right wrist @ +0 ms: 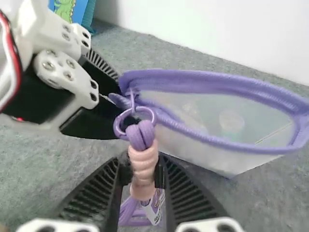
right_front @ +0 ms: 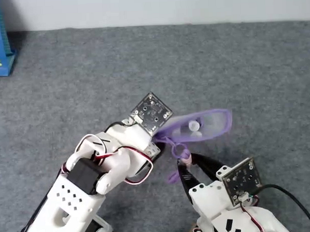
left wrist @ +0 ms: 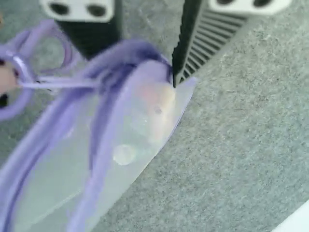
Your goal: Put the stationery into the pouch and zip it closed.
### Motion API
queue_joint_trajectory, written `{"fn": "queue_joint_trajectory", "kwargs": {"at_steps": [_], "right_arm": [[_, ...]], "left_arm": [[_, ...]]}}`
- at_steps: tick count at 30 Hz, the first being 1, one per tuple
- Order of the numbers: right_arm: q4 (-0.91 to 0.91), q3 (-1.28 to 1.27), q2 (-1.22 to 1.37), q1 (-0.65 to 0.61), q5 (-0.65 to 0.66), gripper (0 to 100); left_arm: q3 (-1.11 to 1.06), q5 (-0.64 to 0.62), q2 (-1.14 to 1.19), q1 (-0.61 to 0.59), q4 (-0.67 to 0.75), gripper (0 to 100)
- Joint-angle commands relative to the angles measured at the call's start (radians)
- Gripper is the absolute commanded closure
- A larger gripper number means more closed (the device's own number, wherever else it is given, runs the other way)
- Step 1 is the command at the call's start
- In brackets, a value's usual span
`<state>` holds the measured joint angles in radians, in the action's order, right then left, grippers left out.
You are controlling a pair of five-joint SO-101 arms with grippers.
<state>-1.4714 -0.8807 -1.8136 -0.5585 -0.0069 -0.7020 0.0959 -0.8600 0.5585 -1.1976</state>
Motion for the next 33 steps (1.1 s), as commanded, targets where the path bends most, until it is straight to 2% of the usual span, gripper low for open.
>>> {"fn": "queue_joint_trajectory", "kwargs": {"at_steps": [1, 8, 13, 20, 25, 27, 33], "right_arm": [[0.059, 0.055, -0.002, 0.045, -0.002, 99.1], [0.177, 0.025, 0.001, 0.288, 0.006, 99.1], [0.282, -0.075, -0.001, 0.358, 0.006, 99.1], [0.289, -0.058, -0.002, 0.298, 0.000, 99.1], [0.262, -0.032, -0.002, 0.246, -0.002, 99.1], [0.239, -0.032, -0.002, 0.231, -0.002, 99.1], [0.211, -0.032, -0.002, 0.228, -0.002, 99.1]], "left_arm": [[0.010, -0.029, -0.015, 0.002, 0.034, 96], [-0.013, -0.029, -0.035, 0.002, 0.040, 99], [-0.145, -0.041, -0.227, 0.002, 0.104, 99], [-0.274, -0.066, -0.480, 0.002, 0.117, 97], [-0.321, -0.074, -0.500, 0.002, 0.118, 77], [-0.332, -0.074, -0.503, 0.002, 0.118, 73], [-0.332, -0.074, -0.503, 0.002, 0.118, 72]]}}
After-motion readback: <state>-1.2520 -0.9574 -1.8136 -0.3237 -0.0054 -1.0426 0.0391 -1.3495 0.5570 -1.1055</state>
